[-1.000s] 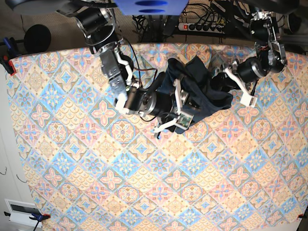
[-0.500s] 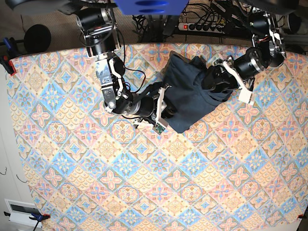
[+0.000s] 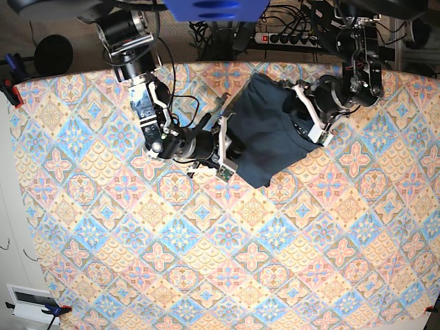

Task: Layout the t-shirt on the table in an organized manner, then fold the t-shirt properly
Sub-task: 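Hold the folded bundle with both grippers and press it into a compact square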

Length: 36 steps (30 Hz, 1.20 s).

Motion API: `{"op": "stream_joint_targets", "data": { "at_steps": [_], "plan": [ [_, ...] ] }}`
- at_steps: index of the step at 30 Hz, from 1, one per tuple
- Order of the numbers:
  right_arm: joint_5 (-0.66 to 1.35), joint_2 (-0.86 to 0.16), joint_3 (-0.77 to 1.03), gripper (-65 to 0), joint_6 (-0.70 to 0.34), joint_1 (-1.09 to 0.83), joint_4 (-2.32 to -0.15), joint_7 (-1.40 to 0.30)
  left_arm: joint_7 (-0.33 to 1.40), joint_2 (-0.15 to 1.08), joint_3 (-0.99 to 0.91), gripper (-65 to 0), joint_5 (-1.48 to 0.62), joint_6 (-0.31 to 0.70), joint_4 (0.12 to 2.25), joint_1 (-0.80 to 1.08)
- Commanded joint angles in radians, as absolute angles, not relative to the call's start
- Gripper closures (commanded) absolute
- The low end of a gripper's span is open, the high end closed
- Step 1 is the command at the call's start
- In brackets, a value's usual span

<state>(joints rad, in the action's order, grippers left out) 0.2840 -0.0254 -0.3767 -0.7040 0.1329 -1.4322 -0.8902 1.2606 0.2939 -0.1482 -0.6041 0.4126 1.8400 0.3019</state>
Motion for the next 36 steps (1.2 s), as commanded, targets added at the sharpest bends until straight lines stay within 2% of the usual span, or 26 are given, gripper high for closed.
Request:
{"op": "stream_joint_targets", "data": {
  "at_steps": [1, 10, 16, 19, 25, 28, 30, 36],
  "plan": [
    [0.292, -0.031, -0.344, -9.0, -0.698, 0.156, -1.452, -0.875, 1.245, 0.311, -0.151, -23.5, -0.616, 0.414, 1.856, 0.297],
    [0.292, -0.036, -0.222, -9.1, -0.698, 0.157, -1.521, -0.905, 1.244, 0.351, -0.163, -23.5, -0.638, 0.415, 1.925, 0.297],
    [0.294, -0.033, -0.232, -9.2, -0.698, 0.197, -1.584, -0.909, 1.253, 0.291, -0.186, -23.5, -0.848, 0.417, 2.015, 0.346],
    [0.294, -0.031, -0.306, -9.0, -0.698, 0.252, -1.557, -0.908, 1.253, 0.263, -0.179, -23.5, -0.891, 0.417, 2.015, 0.371],
    [0.292, -0.028, -0.44, -8.9, -0.698, 0.361, -1.434, -0.898, 1.251, 0.251, -0.14, -23.5, -0.825, 0.417, 2.014, 0.39],
    [0.292, 0.022, -0.487, -8.9, -0.698, 0.426, -1.371, -0.897, 1.248, 0.251, -0.104, -23.3, -0.759, 0.417, 2.012, 0.39],
    [0.292, 0.062, -0.519, -8.9, -0.698, 0.464, -1.307, -0.889, 1.245, 0.249, -0.079, -20.0, -0.699, 0.417, 2.012, 0.389],
    [0.291, 0.064, -0.685, -8.1, -0.698, 0.576, -1.056, -0.796, 1.204, 0.245, -0.058, -1.7, -0.584, 0.414, 1.952, 0.372]
  ]
}}
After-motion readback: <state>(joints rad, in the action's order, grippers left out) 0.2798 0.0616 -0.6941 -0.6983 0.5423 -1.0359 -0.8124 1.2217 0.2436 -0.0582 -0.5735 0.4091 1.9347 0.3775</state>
